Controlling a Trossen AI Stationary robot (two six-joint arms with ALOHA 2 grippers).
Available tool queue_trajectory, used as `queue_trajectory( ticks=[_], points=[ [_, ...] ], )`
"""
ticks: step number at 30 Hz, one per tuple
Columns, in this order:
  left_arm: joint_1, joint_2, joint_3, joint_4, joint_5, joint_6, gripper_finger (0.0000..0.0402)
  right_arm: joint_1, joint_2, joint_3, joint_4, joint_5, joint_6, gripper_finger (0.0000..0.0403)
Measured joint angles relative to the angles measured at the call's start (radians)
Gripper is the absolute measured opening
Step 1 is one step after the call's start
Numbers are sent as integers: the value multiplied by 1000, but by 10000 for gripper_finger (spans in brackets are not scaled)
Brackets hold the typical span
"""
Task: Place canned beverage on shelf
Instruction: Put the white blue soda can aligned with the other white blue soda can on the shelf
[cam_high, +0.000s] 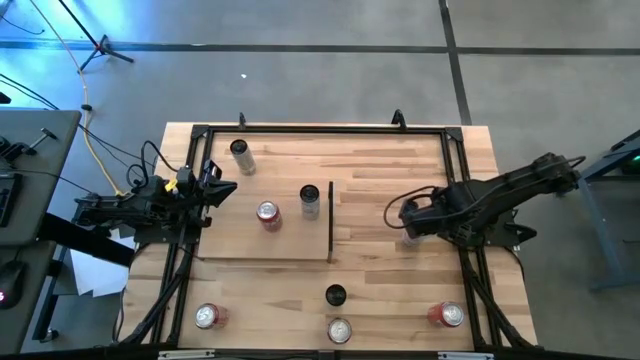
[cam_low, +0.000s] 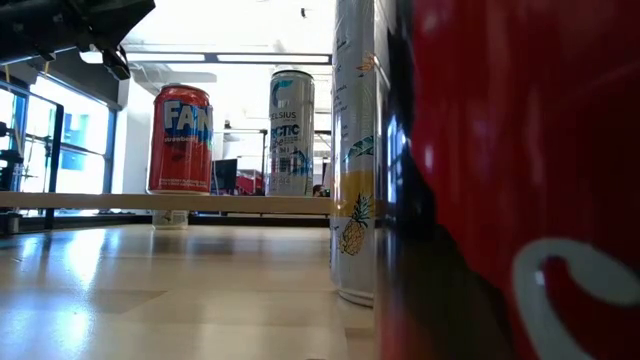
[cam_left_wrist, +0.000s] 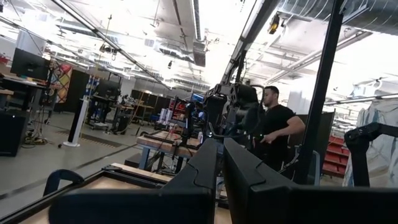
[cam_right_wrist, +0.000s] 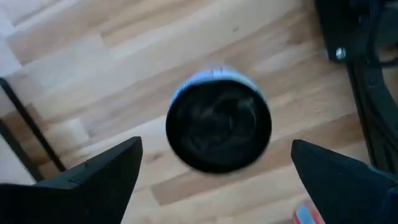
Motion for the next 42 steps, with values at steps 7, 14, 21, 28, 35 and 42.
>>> queue_trajectory(
  ticks=[7,14,21,28,35,42],
  points=[
    [0,0,0,0,0,0,7,-33,0,-33,-8,17,-3,398],
    [0,0,0,0,0,0,7,-57,1,-106,76,36,-82,378],
    [0,0,0,0,0,0,7,-58,1,-123,119,51,-78,298],
    [0,0,0,0,0,0,7,-58,1,-123,154,51,-88,242],
    [0,0,0,0,0,0,8,-58,3,-70,179,51,-164,242],
    [0,0,0,0,0,0,7,-58,16,110,115,106,-274,242]
  ],
)
